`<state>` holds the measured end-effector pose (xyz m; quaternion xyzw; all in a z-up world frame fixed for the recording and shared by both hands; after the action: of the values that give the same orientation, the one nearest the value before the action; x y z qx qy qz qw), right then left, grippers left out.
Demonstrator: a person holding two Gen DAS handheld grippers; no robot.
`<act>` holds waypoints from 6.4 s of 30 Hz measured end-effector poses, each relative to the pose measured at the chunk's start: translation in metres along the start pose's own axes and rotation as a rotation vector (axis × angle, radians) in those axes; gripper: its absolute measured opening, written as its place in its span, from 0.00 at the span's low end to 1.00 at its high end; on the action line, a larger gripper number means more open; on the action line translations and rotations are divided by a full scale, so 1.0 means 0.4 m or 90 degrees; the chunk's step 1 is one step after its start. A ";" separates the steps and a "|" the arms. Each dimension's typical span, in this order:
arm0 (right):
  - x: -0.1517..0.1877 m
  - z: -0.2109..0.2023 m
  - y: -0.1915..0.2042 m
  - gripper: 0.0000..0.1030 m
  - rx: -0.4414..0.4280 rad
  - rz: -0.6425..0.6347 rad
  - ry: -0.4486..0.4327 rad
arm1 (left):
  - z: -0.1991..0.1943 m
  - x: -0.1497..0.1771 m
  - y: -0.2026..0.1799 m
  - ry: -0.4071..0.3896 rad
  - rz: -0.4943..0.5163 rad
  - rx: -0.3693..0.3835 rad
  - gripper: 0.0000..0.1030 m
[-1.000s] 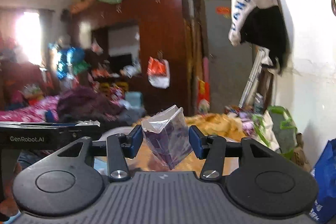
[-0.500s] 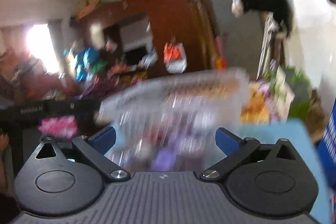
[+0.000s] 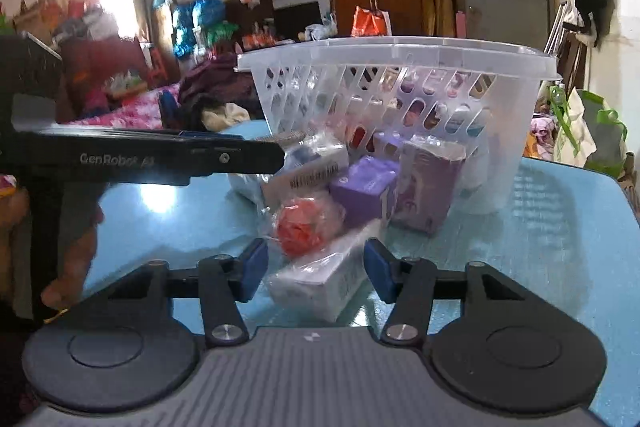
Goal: Organize objects
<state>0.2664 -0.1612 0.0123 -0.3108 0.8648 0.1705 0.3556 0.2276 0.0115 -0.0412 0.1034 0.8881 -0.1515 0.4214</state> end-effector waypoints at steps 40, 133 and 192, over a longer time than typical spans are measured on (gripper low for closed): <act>-0.025 -0.089 -0.042 0.52 -0.016 0.042 -0.159 | -0.082 0.026 -0.017 -0.132 0.043 0.037 0.44; -0.122 -0.020 -0.159 0.48 0.074 0.171 -0.159 | 0.072 -0.008 0.056 0.032 -0.023 -0.027 0.42; -0.148 -0.185 -0.067 0.48 -0.007 0.118 -0.236 | -0.184 -0.030 0.049 -0.163 -0.016 0.042 0.41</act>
<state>0.2789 -0.1949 0.1040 -0.1947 0.8086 0.2613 0.4898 0.1883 0.0554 0.0088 0.0859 0.8227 -0.1982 0.5259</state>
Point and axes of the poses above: each gripper's, at about its wrist camera, not at the fingertips, and z roughly the way its jaws point, y to its left, x to its underside, the point moved 10 cm from there along z, roughly the way its jaws point, and after that the axes turned 14 degrees about y, right-handed, at the moved point
